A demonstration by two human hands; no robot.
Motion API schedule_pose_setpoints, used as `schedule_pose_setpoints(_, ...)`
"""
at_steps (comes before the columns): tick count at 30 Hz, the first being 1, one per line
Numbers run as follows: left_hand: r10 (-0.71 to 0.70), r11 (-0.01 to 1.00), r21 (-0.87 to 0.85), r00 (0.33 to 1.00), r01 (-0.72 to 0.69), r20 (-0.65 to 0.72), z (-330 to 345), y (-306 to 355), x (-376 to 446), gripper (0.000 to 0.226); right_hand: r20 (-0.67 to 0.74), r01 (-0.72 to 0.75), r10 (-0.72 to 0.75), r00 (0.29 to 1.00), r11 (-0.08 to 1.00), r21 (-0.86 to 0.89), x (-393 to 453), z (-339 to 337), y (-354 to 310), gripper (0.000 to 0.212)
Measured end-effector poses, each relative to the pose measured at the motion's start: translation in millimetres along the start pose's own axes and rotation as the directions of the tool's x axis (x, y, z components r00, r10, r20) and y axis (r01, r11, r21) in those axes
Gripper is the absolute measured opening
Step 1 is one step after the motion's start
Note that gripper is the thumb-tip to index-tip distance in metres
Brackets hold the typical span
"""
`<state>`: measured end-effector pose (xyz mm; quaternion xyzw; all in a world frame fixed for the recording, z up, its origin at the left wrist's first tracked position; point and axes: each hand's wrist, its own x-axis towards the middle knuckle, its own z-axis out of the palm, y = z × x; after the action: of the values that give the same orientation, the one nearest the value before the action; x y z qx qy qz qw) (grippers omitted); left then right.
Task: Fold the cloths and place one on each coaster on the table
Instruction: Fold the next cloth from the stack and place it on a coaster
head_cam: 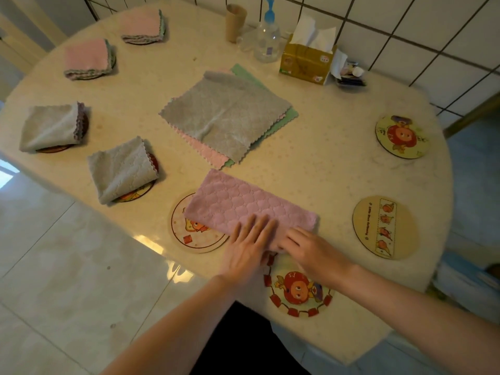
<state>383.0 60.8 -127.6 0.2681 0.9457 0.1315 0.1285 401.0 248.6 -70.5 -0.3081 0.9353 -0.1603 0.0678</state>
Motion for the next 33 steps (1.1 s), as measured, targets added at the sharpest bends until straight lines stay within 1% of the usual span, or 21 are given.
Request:
schedule_pose_setpoints(2, 0.037, 0.999, 0.003, 0.999, -0.037, 0.031, 3, 7, -1, 0.061, 0.028, 0.031, -0.034, 0.999, 0.995, 0.092, -13, 0, -17, 0.040)
schedule_pose_setpoints(3, 0.080, 0.997, 0.009, 0.996, -0.081, 0.046, 4, 9, -5, 0.059, 0.050, 0.049, -0.056, 0.997, 0.991, 0.122, -21, 0, -24, 0.039)
schedule_pose_setpoints(5, 0.189, 0.981, 0.031, 0.979, -0.192, 0.078, 8, 7, -16, 0.056, 0.092, 0.100, -0.109, 0.990, 0.990, 0.097, -33, 3, -27, 0.033)
schedule_pose_setpoints(7, 0.295, 0.954, 0.029, 0.949, -0.300, 0.107, 13, -1, -29, 0.056, 0.080, 0.098, -0.101, 0.992, 0.994, 0.041, -39, 7, -17, 0.034)
schedule_pose_setpoints(8, 0.328, 0.943, 0.024, 0.938, -0.333, 0.112, 13, -5, -36, 0.056, 0.072, 0.072, -0.073, 0.995, 0.997, 0.020, -40, 11, -10, 0.039)
schedule_pose_setpoints(9, 0.354, 0.933, 0.027, 0.929, -0.358, 0.104, 14, -10, -41, 0.056, 0.079, 0.052, -0.050, 0.996, 0.998, -0.018, -39, 14, -2, 0.049)
schedule_pose_setpoints(10, 0.367, 0.927, 0.039, 0.924, -0.373, 0.112, 13, -13, -47, 0.057, 0.105, 0.062, -0.055, 0.993, 0.996, -0.066, -38, 17, 5, 0.060)
schedule_pose_setpoints(11, 0.376, 0.922, 0.052, 0.919, -0.384, 0.119, 12, -16, -53, 0.057, 0.149, 0.093, -0.077, 0.986, 0.990, -0.106, -37, 20, 12, 0.071)
schedule_pose_setpoints(13, 0.362, 0.926, 0.060, 0.923, -0.372, 0.129, 11, -19, -64, 0.058, 0.232, 0.160, -0.126, 0.965, 0.978, -0.132, -35, 24, 22, 0.080)
schedule_pose_setpoints(15, 0.306, 0.948, 0.052, 0.944, -0.314, 0.123, 10, -20, -73, 0.059, 0.259, 0.197, -0.157, 0.953, 0.971, -0.138, -34, 25, 30, 0.084)
schedule_pose_setpoints(18, 0.233, 0.972, -0.038, 0.969, -0.230, 0.081, 11, -20, -83, 0.059, 0.258, 0.234, -0.185, 0.948, 0.957, -0.173, -32, 27, 35, 0.084)
schedule_pose_setpoints(21, 0.165, 0.966, -0.207, 0.986, -0.156, 0.025, 6, -15, -83, 0.058, 0.252, 0.265, -0.220, 0.942, 0.951, -0.162, -29, 31, 37, 0.074)
schedule_pose_setpoints(23, 0.082, 0.934, -0.349, 0.997, -0.079, -0.007, -2, -12, -82, 0.052, 0.255, 0.267, -0.218, 0.942, 0.948, -0.173, -27, 34, 40, 0.069)
schedule_pose_setpoints(26, -0.057, 0.848, -0.526, 0.998, 0.060, 0.021, -13, -10, -78, 0.037, 0.291, 0.265, -0.208, 0.934, 0.949, -0.172, -21, 36, 46, 0.072)
schedule_pose_setpoints(27, -0.118, 0.820, -0.558, 0.992, 0.127, 0.053, -17, -11, -75, 0.032, 0.291, 0.248, -0.203, 0.935, 0.960, -0.130, -18, 36, 48, 0.071)
schedule_pose_setpoints(28, -0.191, 0.786, -0.581, 0.977, 0.212, 0.098, -20, -11, -71, 0.027, 0.283, 0.202, -0.180, 0.942, 0.978, -0.052, -16, 37, 49, 0.067)
schedule_pose_setpoints(29, -0.271, 0.737, -0.604, 0.951, 0.303, 0.148, -21, -14, -66, 0.025, 0.257, 0.130, -0.138, 0.956, 0.990, 0.048, -12, 37, 48, 0.059)
schedule_pose_setpoints(30, -0.337, 0.674, -0.637, 0.923, 0.373, 0.184, -23, -16, -61, 0.029, 0.235, 0.029, -0.065, 0.970, 0.987, 0.155, -9, 37, 47, 0.047)
schedule_pose_setpoints(31, -0.395, 0.600, -0.684, 0.897, 0.415, 0.198, -24, -19, -56, 0.035, 0.211, -0.076, 0.020, 0.977, 0.963, 0.258, -2, 33, 42, 0.031)
schedule_pose_setpoints(33, -0.503, 0.412, -0.794, 0.839, 0.446, 0.210, -26, -22, -47, 0.042, 0.191, -0.253, 0.187, 0.964, 0.867, 0.430, 14, 27, 33, 0.004)
